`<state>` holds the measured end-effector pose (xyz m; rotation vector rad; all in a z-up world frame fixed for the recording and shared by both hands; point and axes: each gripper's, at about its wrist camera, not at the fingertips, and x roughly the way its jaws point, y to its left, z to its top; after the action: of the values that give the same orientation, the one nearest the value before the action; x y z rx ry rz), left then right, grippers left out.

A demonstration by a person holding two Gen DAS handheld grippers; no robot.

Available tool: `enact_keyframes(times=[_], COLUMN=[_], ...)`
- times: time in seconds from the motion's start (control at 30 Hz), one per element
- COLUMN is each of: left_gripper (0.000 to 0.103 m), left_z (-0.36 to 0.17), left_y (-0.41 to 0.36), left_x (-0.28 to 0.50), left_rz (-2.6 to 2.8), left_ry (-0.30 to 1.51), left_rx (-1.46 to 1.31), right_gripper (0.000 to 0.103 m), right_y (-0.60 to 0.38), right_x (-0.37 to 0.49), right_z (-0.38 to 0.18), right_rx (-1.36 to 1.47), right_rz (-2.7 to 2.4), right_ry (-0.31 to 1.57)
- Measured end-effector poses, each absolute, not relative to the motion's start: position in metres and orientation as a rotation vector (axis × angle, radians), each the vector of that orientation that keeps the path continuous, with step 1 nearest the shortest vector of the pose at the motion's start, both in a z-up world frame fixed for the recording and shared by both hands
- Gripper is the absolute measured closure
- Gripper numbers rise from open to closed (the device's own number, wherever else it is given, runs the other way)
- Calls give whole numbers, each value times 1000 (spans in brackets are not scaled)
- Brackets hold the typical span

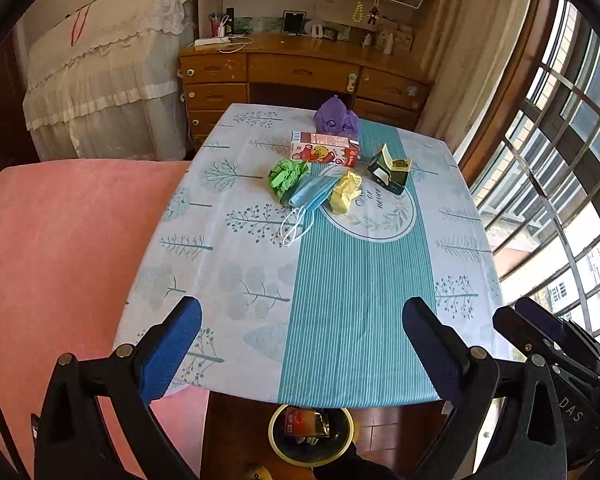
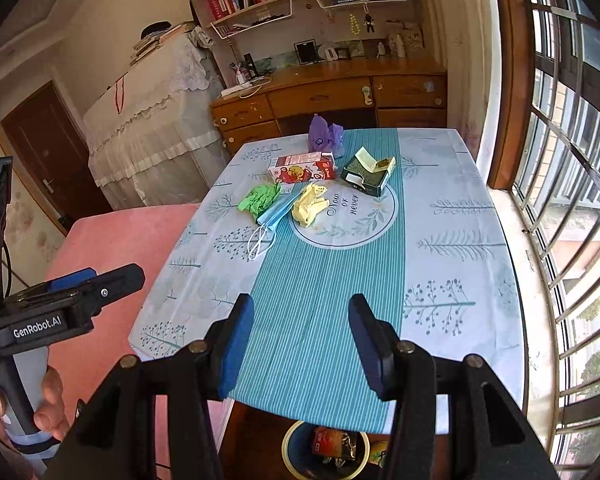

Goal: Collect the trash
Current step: 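Move both tools toward the carton and box on the table, then grasp the green-yellow box with the right gripper while the left grasps the red-white milk carton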

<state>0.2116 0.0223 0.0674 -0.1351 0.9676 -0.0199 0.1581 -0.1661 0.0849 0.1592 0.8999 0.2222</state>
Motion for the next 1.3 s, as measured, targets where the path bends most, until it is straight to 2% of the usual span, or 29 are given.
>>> enact_keyframes(times=[0.4,0.77,1.07,1.3], left_gripper=[3,3,3,3], left_z=[63,54,41,-3], left_y=[-1,20,29,1], left_x=[251,303,432,547], left_rz=[149,132,-154,-393], left_ry=[1019,1045,1050,1037], left_rx=[-103,-46,180,435], right_gripper=[53,53,51,50], right_y=[-204,-198,-195,-193], right_x=[235,280,329,371], right_z=[51,38,22,-8], right_rx=[212,249,376,504], right_rz=[355,307,62,-144], right_ry=[978,1003,1017,1017])
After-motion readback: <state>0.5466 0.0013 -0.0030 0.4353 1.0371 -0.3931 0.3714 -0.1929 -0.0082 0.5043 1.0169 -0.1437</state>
